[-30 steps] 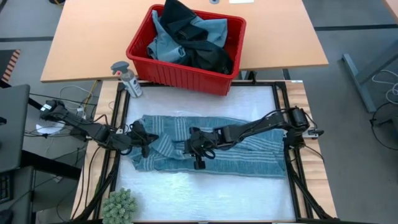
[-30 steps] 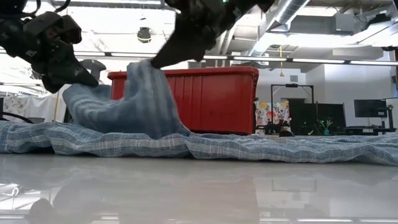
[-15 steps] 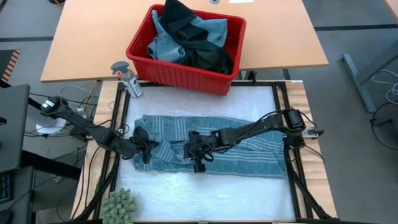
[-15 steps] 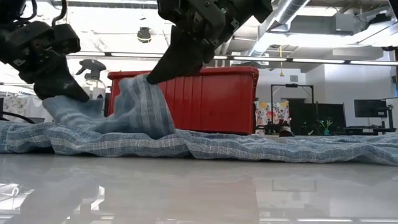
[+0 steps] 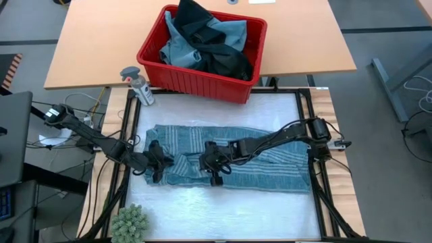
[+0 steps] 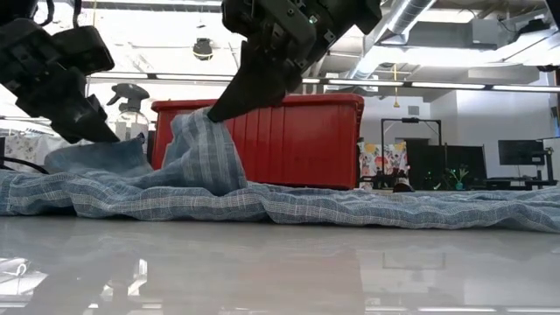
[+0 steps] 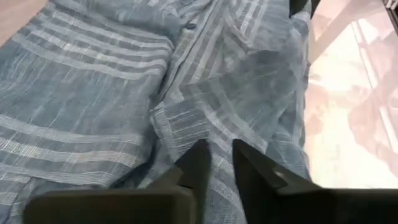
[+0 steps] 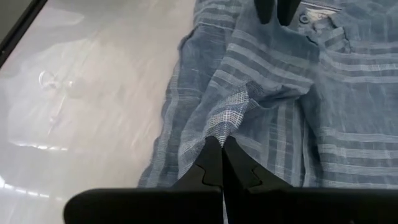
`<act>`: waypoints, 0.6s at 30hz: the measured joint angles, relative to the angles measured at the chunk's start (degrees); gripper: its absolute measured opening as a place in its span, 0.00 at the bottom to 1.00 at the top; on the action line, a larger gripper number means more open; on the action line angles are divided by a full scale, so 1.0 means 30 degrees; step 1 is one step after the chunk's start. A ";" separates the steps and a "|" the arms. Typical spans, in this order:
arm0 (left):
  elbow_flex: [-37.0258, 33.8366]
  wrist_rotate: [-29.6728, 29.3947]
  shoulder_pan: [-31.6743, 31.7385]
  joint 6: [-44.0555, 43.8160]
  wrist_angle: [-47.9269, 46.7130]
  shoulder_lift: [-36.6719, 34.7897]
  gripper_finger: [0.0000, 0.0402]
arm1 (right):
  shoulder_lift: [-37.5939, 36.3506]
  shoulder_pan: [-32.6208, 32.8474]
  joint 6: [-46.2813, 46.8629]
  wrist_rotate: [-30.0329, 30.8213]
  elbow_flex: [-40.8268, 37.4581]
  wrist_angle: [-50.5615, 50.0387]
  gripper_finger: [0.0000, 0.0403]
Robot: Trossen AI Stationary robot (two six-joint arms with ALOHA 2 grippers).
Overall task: Fold Laundry from Bin
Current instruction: Fold the light blue shirt
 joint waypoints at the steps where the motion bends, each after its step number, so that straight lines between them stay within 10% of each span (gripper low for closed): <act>1: 0.0000 0.0001 0.0000 0.0046 -0.0034 0.0000 0.22 | 0.0000 -0.0008 0.0003 0.0000 0.0000 -0.0006 0.04; 9: 0.0000 -0.0088 0.0000 0.0290 -0.1498 0.0015 0.43 | 0.0000 0.0010 -0.0032 -0.0021 0.0000 0.0021 0.04; 18: 0.0000 -0.1623 0.0427 -0.0879 -0.2546 0.0015 0.38 | 0.0000 0.0021 0.0064 -0.0071 0.0000 0.0023 0.04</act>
